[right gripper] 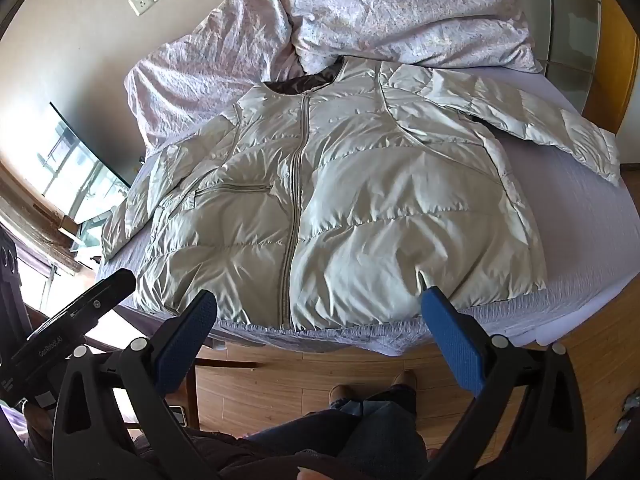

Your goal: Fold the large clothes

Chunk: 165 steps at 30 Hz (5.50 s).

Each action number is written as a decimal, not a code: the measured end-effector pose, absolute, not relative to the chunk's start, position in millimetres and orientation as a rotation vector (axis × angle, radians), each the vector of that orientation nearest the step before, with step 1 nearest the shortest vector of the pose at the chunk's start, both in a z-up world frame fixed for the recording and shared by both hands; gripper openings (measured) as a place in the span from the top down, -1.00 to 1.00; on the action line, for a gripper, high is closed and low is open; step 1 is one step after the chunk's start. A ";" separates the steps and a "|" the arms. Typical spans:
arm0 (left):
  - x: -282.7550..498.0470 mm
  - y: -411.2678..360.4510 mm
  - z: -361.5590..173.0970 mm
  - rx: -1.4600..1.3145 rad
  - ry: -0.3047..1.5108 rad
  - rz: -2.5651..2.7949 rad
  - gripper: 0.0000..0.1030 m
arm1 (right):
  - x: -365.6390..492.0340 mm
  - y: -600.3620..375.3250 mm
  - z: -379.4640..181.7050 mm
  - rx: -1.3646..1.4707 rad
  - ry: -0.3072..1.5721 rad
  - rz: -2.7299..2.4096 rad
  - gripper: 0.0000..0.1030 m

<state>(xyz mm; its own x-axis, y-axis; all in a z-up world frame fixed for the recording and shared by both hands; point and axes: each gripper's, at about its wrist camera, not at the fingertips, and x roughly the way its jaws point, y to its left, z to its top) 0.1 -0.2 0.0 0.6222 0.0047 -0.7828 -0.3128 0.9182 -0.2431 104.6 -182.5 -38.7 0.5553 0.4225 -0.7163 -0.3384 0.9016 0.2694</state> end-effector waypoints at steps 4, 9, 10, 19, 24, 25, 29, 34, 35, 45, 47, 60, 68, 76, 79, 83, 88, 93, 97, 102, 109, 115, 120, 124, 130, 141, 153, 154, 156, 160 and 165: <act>0.1 -0.4 0.1 -0.380 0.885 0.187 -0.97 | 104.8 -182.4 -38.8 0.106 0.874 0.452 -0.97; 0.1 -0.2 0.0 -0.382 0.885 0.184 -0.97 | 105.2 -182.4 -38.9 0.105 0.874 0.450 -0.97; 0.3 -0.3 0.0 -0.382 0.885 0.183 -0.97 | 105.2 -182.3 -38.9 0.105 0.874 0.449 -0.97; 0.0 0.0 0.0 -0.384 0.884 0.182 -0.96 | 105.7 -182.1 -39.0 0.105 0.874 0.450 -0.97; -0.1 0.1 0.0 -0.385 0.884 0.183 -0.96 | 105.8 -182.3 -38.6 0.105 0.874 0.450 -0.97; -0.1 0.2 0.0 -0.386 0.884 0.183 -0.96 | 105.8 -182.4 -38.5 0.105 0.874 0.451 -0.97; 0.0 0.1 -0.1 -0.385 0.884 0.183 -0.96 | 106.1 -182.6 -38.5 0.106 0.875 0.451 -0.97; 0.0 0.1 0.0 -0.386 0.884 0.182 -0.97 | 106.6 -183.0 -38.8 0.106 0.874 0.450 -0.97; 0.0 0.1 0.0 -0.386 0.884 0.182 -0.97 | 106.7 -183.2 -38.9 0.106 0.874 0.450 -0.97; 0.1 0.1 -0.1 -0.387 0.885 0.183 -0.97 | 107.8 -183.8 -39.0 0.107 0.875 0.450 -0.97; -0.1 0.0 0.0 -0.386 0.884 0.183 -0.97 | 107.9 -183.9 -38.8 0.107 0.874 0.450 -0.97; 0.0 0.0 0.0 -0.386 0.884 0.181 -0.96 | 108.4 -183.4 -39.0 0.108 0.877 0.450 -0.97; 0.0 0.0 -0.1 -0.387 0.884 0.181 -0.97 | 108.9 -182.9 -39.5 0.108 0.877 0.450 -0.97; 0.0 0.1 0.0 -0.387 0.884 0.182 -0.97 | 109.7 -183.1 -38.7 0.108 0.876 0.446 -0.97; 0.2 0.0 -0.2 -0.386 0.886 0.182 -0.97 | 114.1 -182.4 -41.4 0.110 0.876 0.443 -0.97; 0.0 0.2 -0.1 -0.387 0.885 0.182 -0.97 | 117.0 -181.8 -40.2 0.110 0.877 0.444 -0.97; 0.0 0.3 -0.4 -0.389 0.887 0.184 -0.96 | 119.1 -182.5 -40.5 0.111 0.877 0.444 -0.97; 11.5 2.8 -3.9 -0.397 0.888 0.196 -0.96 | 125.1 -180.3 -43.4 0.109 0.883 0.454 -0.97; 20.3 12.3 -7.4 -0.399 0.884 0.229 -0.96 | 146.8 -185.5 -41.2 0.124 0.872 0.446 -0.97; 34.7 20.2 -10.5 -0.405 0.898 0.281 -0.96 | 190.0 -218.6 -41.8 0.219 0.864 0.348 -0.97; 65.1 26.9 -14.3 -0.401 0.933 0.335 -0.96 | 283.7 -335.0 -54.2 0.458 0.888 0.084 -0.70; 94.2 30.9 -16.7 -0.411 0.958 0.379 -0.96 | 345.7 -440.5 -67.3 0.515 0.904 -0.171 -0.57; 116.1 27.6 -16.9 -0.411 0.961 0.396 -0.96 | 377.2 -494.7 -78.3 0.475 0.944 -0.307 -0.50; 130.3 18.4 -17.0 -0.404 0.963 0.405 -0.96 | 383.7 -521.4 -88.1 0.459 0.967 -0.360 -0.49; 142.7 7.3 -21.1 -0.402 0.972 0.406 -0.96 | 402.2 -540.0 -111.7 0.481 1.031 -0.355 -0.35; 139.2 21.4 -32.6 -0.442 1.025 0.401 -0.96 | 410.1 -529.3 -122.3 0.477 1.047 -0.311 0.49; 144.5 100.2 -25.2 -0.404 0.982 0.393 -0.96 | 390.1 -446.3 -59.2 0.381 0.903 -0.316 0.73; 144.9 106.7 -25.6 -0.405 0.982 0.397 -0.96 | 390.0 -430.7 -50.0 0.371 0.889 -0.283 0.73; 145.6 122.2 -27.2 -0.408 0.982 0.406 -0.96 | 401.0 -398.1 -42.9 0.347 0.877 -0.235 0.73; 143.4 154.7 -32.5 -0.427 0.983 0.422 -0.96 | 407.5 -324.1 -26.0 0.309 0.866 -0.104 0.73; 135.5 189.4 -36.7 -0.452 0.978 0.444 -0.96 | 415.3 -230.0 -24.8 0.228 0.895 0.036 0.73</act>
<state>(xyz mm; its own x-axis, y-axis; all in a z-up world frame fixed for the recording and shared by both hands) 135.5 189.4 -36.7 0.4857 0.1527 -0.8607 -0.5469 0.8212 -0.1629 415.3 -230.0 -24.8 0.6265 0.1263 -0.7692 0.0636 0.9752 0.2119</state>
